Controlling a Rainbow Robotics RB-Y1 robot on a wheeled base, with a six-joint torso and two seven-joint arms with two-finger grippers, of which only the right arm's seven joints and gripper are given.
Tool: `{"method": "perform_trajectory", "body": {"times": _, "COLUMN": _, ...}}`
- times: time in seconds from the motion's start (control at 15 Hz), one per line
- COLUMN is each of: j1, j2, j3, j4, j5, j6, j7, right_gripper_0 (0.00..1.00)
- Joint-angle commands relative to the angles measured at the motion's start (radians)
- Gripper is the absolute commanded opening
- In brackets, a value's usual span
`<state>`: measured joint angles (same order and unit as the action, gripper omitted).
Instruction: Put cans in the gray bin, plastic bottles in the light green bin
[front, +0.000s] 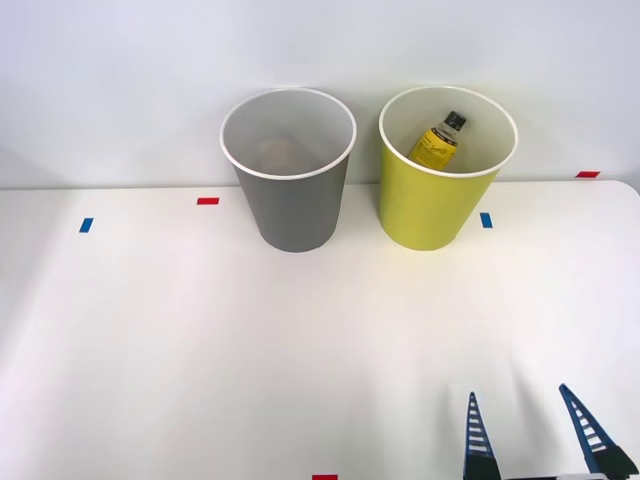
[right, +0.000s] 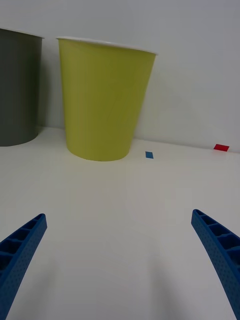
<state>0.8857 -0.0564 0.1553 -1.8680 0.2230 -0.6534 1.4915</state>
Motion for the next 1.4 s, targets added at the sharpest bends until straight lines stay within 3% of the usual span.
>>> {"method": "perform_trajectory", "body": {"times": 0.07, "j1": 0.056, "j2": 0.001, "j3": 0.036, "j4": 0.001, "j5": 0.001, "j6": -0.002, "j7": -0.004, "right_gripper_0": 1.0}}
{"method": "perform_trajectory", "body": {"times": 0.53, "j1": 0.091, "j2": -0.013, "j3": 0.087, "j4": 0.0, "j5": 0.001, "j6": 0.0, "j7": -0.005, "right_gripper_0": 1.0}}
{"method": "perform_trajectory", "body": {"times": 1.4, "j1": 0.093, "j2": -0.043, "j3": 0.096, "j4": 0.0, "j5": -0.011, "j6": 0.0, "j7": -0.011, "right_gripper_0": 1.0}}
